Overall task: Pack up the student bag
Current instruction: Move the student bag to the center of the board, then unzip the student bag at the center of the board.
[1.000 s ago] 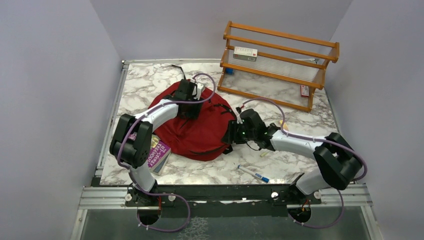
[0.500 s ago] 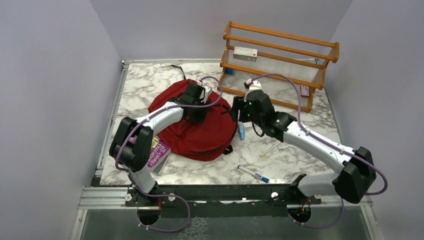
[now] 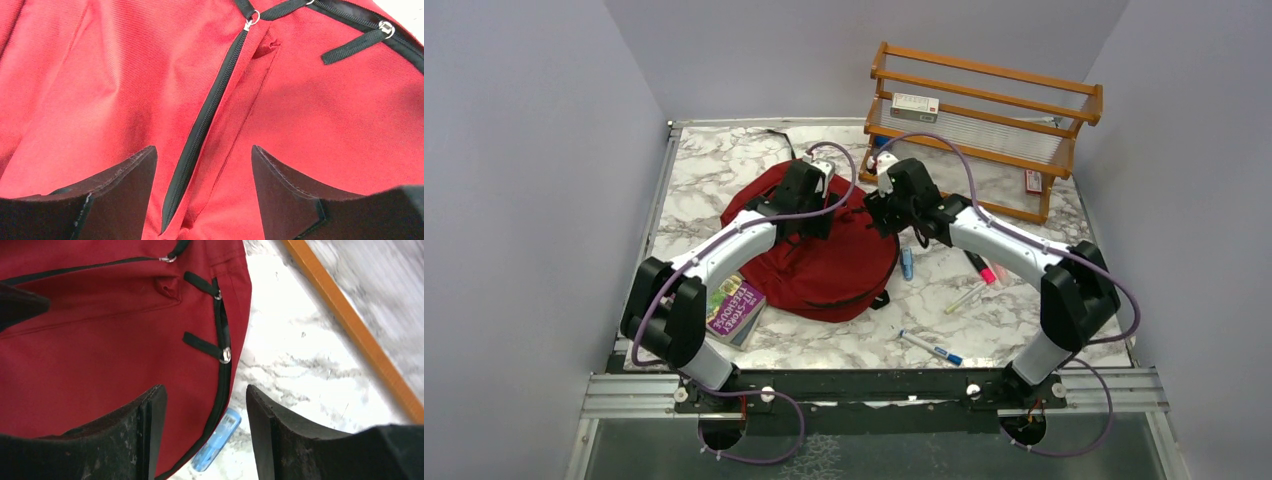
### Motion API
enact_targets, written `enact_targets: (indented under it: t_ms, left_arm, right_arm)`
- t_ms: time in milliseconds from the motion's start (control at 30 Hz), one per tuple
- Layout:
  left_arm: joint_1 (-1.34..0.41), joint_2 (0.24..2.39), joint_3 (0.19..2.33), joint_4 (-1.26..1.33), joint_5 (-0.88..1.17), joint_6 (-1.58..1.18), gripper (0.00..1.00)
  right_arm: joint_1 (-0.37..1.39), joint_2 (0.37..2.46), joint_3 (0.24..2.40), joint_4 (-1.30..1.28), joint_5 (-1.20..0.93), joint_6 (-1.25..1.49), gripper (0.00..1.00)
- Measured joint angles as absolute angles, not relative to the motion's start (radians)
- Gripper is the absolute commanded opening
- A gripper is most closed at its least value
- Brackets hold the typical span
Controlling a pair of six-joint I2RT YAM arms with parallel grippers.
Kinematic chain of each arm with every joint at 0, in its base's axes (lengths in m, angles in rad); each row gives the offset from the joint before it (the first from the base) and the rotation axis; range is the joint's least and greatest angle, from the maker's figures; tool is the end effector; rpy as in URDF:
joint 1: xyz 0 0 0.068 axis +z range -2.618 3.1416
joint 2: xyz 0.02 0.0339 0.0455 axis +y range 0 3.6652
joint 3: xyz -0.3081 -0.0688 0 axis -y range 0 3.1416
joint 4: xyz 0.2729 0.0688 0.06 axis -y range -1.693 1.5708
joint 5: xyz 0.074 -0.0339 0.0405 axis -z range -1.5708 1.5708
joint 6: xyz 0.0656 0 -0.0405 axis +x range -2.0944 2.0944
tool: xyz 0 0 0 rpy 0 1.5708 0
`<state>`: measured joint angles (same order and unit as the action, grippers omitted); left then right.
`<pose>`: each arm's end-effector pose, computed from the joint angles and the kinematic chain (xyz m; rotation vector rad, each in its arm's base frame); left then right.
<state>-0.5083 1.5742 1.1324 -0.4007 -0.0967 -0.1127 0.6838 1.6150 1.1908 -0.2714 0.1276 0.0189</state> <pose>0.3404 -0.1824 0.2552 0.4308 2.3763 -0.1699 0.3260 0.2549 0.2745 -0.6764 2.1668 0.2292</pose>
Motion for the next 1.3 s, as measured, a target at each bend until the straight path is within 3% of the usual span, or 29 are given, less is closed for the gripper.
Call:
enact_targets:
  t_ms: [300, 967, 1300]
  left_arm:
    - [-0.508, 1.421, 1.035, -0.411, -0.143, -0.155, 0.75]
    - [-0.484, 1.322, 0.963, -0.404, -0.213, -0.194, 0.77]
    - [-0.466, 1.309, 0.95, -0.398, -0.22, -0.194, 0.77]
  right_arm:
    - [0.671, 1.844, 1.437, -0.405, -0.025, -0.241, 0.6]
    - [0.671, 2.037, 1.6, -0.548, -0.038, -0.501, 0.59]
    - [0.671, 2.071, 1.62, -0.58, -0.062, -0.541, 0.43]
